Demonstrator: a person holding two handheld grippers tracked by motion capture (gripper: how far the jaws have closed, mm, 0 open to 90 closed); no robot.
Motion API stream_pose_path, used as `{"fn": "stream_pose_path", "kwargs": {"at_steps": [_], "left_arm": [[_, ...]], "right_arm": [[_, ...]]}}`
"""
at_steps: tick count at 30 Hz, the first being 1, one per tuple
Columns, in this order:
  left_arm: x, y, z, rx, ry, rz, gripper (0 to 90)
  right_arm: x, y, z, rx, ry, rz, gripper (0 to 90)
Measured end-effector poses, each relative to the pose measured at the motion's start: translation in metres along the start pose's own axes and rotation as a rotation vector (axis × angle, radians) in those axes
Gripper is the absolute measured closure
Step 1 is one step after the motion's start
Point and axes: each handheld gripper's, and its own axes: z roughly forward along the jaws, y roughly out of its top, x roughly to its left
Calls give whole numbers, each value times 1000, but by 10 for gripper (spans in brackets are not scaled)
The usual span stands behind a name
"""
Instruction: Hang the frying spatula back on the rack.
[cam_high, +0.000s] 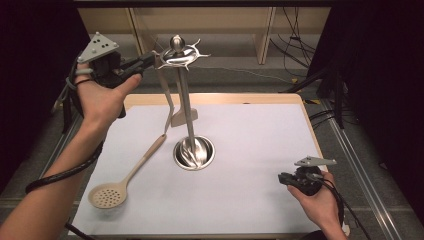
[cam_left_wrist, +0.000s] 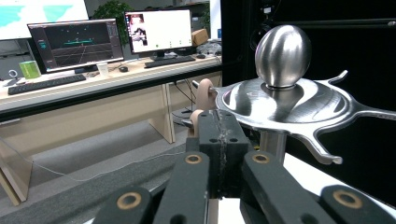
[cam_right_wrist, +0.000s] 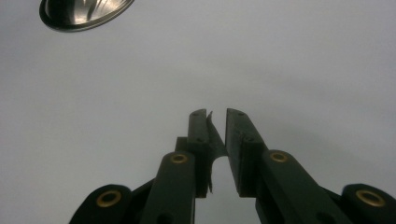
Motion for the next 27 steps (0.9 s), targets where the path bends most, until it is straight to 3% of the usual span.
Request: {"fn": "stream_pose_path", "kwargs": {"at_steps": [2,6,10,11,12,13,14,15,17,19,22,26,27], "left_arm": [[-1,0,-1,0,-1,3,891],[-1,-3,-4,-4,-7,14,872],[-2,-13,-14,-17,6,34,763],[-2,-16,-16,-16,8,33,730],[-2,-20,-20,-13,8,31,709],[-1,-27,-24,-6,13,32,686],[-1,-31,-26,-7,16,33,651],[0,-38,-30,9,21,35,622],[2,-50,-36,37,37,31,560],[4,-64,-41,75,31,32,529],[8,-85,-49,132,45,35,505],[16,-113,-56,199,81,43,490],[18,-122,-57,217,89,34,489]], "right_arm": [[-1,0,2,-4,21,4,804],[1,0,1,3,6,6,799],[-1,-1,0,0,-3,-2,784],[-3,-1,1,-21,2,-28,778],[-2,-1,-1,6,-11,-5,773],[-2,-1,-2,0,-8,0,769],[-4,-1,-2,-8,-12,-25,763],[-2,-1,-3,-3,-7,5,759],[-5,-1,-3,-20,-15,-25,745],[-5,-1,-3,-24,-17,-21,736],[-4,-1,-3,-11,-16,5,729],[-4,-2,-3,-4,-17,7,721],[-5,-2,-3,-17,-18,-12,721]]}}
